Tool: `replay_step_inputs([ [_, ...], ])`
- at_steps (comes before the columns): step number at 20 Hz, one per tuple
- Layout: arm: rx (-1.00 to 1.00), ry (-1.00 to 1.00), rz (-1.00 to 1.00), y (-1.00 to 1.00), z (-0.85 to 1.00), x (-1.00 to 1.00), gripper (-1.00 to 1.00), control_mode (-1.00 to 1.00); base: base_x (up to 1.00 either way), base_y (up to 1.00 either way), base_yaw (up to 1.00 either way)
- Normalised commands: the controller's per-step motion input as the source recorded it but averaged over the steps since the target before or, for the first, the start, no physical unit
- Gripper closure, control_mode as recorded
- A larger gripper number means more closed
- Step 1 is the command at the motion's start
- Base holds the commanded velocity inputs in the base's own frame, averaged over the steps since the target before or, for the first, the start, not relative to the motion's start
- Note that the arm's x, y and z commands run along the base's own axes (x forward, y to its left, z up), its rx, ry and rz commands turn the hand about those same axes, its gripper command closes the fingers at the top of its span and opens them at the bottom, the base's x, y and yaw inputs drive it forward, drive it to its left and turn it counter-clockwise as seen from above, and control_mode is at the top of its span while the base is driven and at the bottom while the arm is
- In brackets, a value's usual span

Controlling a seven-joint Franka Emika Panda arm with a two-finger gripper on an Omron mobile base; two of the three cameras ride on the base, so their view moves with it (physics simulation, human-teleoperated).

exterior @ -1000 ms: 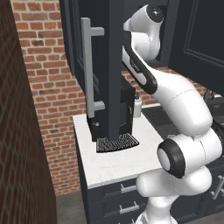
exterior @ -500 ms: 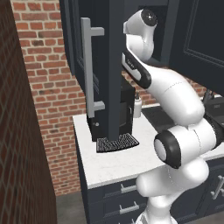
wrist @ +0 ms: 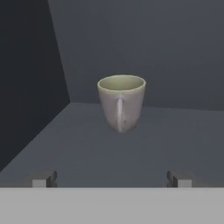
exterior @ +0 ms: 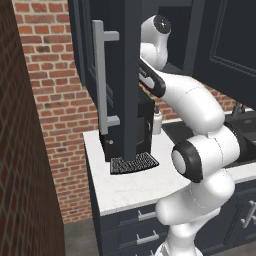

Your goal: Gather all objects into one cabinet and sort the glasses and bowls to opposite sides.

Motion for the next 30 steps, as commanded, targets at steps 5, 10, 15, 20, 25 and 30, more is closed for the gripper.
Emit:
replay_step_inputs([
  [5,0.00,0.00,0.00,0.13,0.00,0.36,-1.00,-1.00,0.00,0.00,0.00],
  [10,0.00,0.00,0.00,0.12,-0.01,0.41,-1.00,-1.00,0.00,0.00,0.00],
  [15,0.00,0.00,0.00,0.06,0.00,0.33,-1.00,-1.00,0.00,0.00,0.00],
  [20,0.00,0.00,0.00,0.01,0.00,0.23,-1.00,-1.00,0.00,0.00,0.00],
  [25,0.00,0.00,-0.04,0.01,0.00,0.18,-1.00,-1.00,0.00,0.00,0.00],
  [30,0.00,0.00,-0.01,0.02,0.00,0.18,-1.00,-1.00,0.00,0.00,0.00],
])
